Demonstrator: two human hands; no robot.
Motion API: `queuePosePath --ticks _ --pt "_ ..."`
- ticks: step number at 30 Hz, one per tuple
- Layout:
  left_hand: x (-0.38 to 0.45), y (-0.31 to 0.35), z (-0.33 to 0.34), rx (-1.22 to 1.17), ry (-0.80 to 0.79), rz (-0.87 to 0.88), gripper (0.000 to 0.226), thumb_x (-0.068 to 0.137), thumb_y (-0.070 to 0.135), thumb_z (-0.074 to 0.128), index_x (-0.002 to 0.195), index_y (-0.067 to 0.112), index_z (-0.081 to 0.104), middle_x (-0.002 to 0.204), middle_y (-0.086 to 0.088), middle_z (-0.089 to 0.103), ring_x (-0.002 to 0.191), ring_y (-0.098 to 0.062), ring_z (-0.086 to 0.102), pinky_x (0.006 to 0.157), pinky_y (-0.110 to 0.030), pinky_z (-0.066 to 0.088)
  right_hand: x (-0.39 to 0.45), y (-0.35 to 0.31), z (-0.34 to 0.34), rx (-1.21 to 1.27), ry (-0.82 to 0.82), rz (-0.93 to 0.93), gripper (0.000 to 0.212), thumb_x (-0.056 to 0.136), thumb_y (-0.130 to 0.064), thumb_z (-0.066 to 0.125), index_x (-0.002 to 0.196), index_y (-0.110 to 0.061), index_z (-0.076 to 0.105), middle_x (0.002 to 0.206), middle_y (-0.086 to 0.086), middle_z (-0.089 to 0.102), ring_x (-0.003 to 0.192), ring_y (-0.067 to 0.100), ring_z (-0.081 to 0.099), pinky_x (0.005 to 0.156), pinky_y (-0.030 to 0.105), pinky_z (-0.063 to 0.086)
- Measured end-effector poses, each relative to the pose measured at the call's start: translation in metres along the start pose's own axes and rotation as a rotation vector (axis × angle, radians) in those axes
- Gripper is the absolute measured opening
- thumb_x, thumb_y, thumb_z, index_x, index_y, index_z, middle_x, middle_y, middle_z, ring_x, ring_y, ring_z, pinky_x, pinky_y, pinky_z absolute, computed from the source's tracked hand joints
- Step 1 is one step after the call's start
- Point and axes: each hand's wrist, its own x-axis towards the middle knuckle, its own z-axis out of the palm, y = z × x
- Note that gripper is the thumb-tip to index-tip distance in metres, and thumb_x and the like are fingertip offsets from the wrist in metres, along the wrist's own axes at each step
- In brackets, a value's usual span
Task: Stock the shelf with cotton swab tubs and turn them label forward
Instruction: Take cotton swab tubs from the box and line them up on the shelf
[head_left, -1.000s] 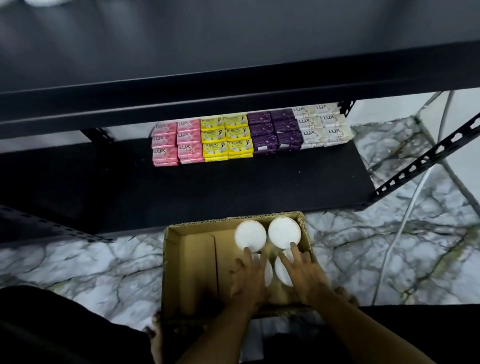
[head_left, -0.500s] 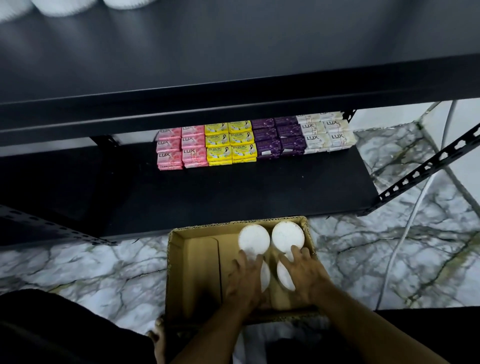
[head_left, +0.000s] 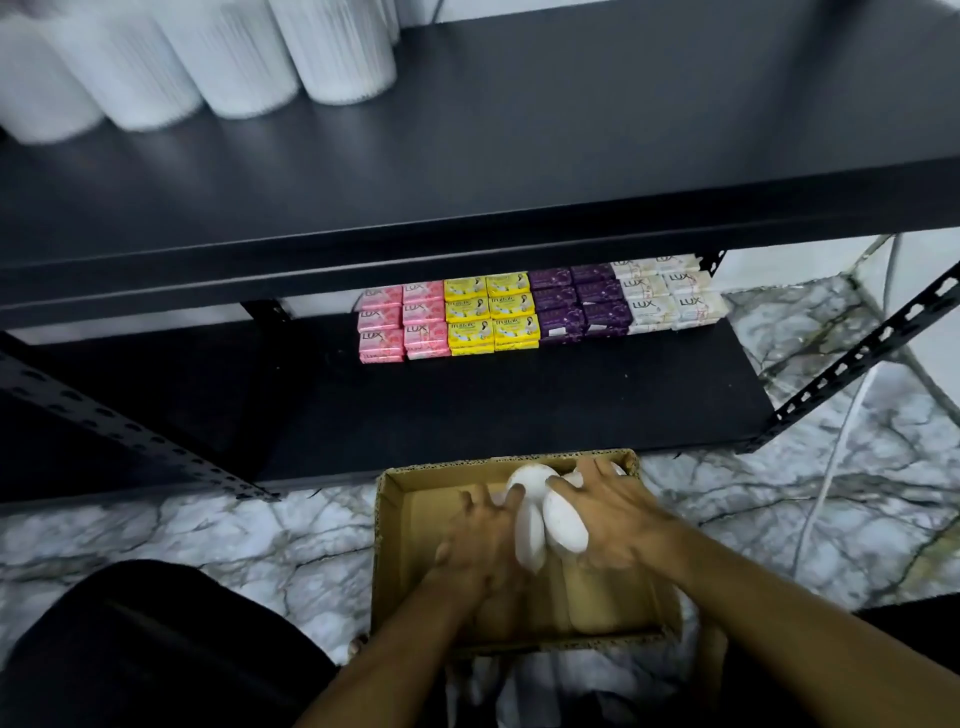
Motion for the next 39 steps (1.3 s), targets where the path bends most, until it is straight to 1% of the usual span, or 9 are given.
queuePosePath --ticks 4,8,14,17,24,27,31,36,39 --pt "-0.022 -0.012 -0.030 0.048 0.089 0.029 0.090 0.073 0.057 0.070 0.144 0.030 0.023 0.138 -0.008 0.033 0.127 -0.030 0.032 0.094 -0.041 0.042 -0.009 -0.011 -0.038 -0.020 0.096 -0.055 0.092 0.063 -0.053 0.069 0.141 -0.030 0.025 0.118 0.003 0.030 0.109 0.022 0.032 0.074 0.035 0.038" --pt "-0.044 -0.024 -0.067 0.061 0.225 0.055 0.097 0.067 0.064 0.068 0.145 0.037 0.015 0.131 -0.004 0.034 0.119 -0.026 0.036 0.089 -0.043 0.048 -0.020 -0.024 -0.085 -0.033 0.115 -0.092 0.096 0.064 -0.056 0.069 0.145 -0.030 0.023 0.122 0.003 0.029 0.113 0.021 0.030 0.084 0.034 0.038" --pt "-0.088 -0.033 -0.133 0.107 0.339 0.100 0.102 0.066 0.068 0.064 0.149 0.041 0.011 0.129 -0.001 0.032 0.117 -0.023 0.034 0.086 -0.040 0.046 -0.041 -0.048 -0.154 -0.067 0.195 -0.145 0.103 0.063 -0.063 0.065 0.148 -0.035 0.014 0.105 -0.005 0.021 0.095 0.011 0.018 0.076 0.029 0.027" --pt "-0.111 -0.038 -0.162 0.142 0.385 0.108 0.102 0.066 0.072 0.061 0.149 0.044 0.008 0.130 0.001 0.033 0.117 -0.021 0.035 0.087 -0.038 0.046 -0.058 -0.061 -0.186 -0.076 0.202 -0.169 0.106 0.062 -0.061 0.065 0.149 -0.036 0.010 0.107 -0.005 0.019 0.101 0.012 0.020 0.077 0.029 0.027" --pt "-0.164 -0.044 -0.228 0.195 0.476 0.122 0.098 0.063 0.076 0.058 0.144 0.050 0.007 0.134 0.008 0.031 0.124 -0.016 0.033 0.094 -0.034 0.044 -0.097 -0.093 -0.253 -0.143 0.303 -0.218 0.082 0.061 -0.063 0.060 0.133 -0.039 0.028 0.106 -0.006 0.030 0.103 0.015 0.032 0.071 0.033 0.028" --pt "-0.185 -0.046 -0.253 0.185 0.505 0.141 0.099 0.059 0.079 0.050 0.145 0.050 0.008 0.132 0.014 0.033 0.123 -0.011 0.034 0.095 -0.030 0.040 -0.105 -0.102 -0.280 -0.125 0.317 -0.211 0.074 0.059 -0.065 0.060 0.124 -0.042 0.032 0.103 -0.009 0.034 0.099 0.013 0.037 0.072 0.031 0.033" --pt "-0.202 -0.051 -0.283 0.183 0.543 0.152 0.103 0.056 0.072 0.053 0.146 0.052 0.007 0.131 0.019 0.032 0.123 -0.007 0.033 0.092 -0.027 0.037 -0.111 -0.111 -0.309 -0.128 0.353 -0.218 0.096 0.060 -0.068 0.058 0.144 -0.043 0.018 0.111 -0.012 0.037 0.105 0.010 0.038 0.089 0.031 0.042" --pt "-0.214 -0.054 -0.315 0.197 0.584 0.138 0.098 0.061 0.064 0.060 0.145 0.053 0.011 0.134 0.020 0.034 0.123 -0.006 0.036 0.093 -0.029 0.040 -0.115 -0.121 -0.346 -0.130 0.410 -0.231 0.090 0.059 -0.069 0.058 0.140 -0.048 0.023 0.109 -0.014 0.038 0.106 0.010 0.040 0.088 0.032 0.044" --pt "-0.216 -0.056 -0.336 0.195 0.603 0.124 0.094 0.062 0.063 0.061 0.142 0.056 0.014 0.131 0.018 0.038 0.120 -0.008 0.040 0.093 -0.030 0.042 -0.109 -0.126 -0.369 -0.133 0.402 -0.235 0.082 0.058 -0.067 0.060 0.133 -0.048 0.035 0.101 -0.015 0.041 0.102 0.012 0.045 0.084 0.034 0.047"
